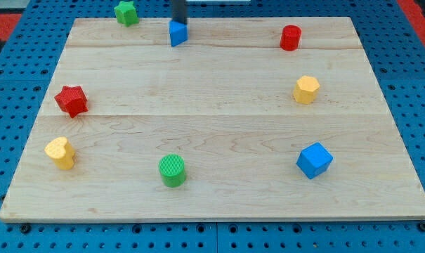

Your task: Push the blue triangle parallel to the top of the red star

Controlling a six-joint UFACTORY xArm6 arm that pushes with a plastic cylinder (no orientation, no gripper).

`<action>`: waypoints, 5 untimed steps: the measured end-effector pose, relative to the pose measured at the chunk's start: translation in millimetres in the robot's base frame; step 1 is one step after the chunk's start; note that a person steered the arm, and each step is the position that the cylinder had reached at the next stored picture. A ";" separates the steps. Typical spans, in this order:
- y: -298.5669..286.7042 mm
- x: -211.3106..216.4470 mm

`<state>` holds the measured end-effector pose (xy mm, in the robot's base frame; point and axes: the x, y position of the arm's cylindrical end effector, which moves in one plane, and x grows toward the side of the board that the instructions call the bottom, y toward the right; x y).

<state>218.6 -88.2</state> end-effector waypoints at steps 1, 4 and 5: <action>4.0 11.3; 63.9 29.6; 30.6 43.0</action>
<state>261.7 -57.6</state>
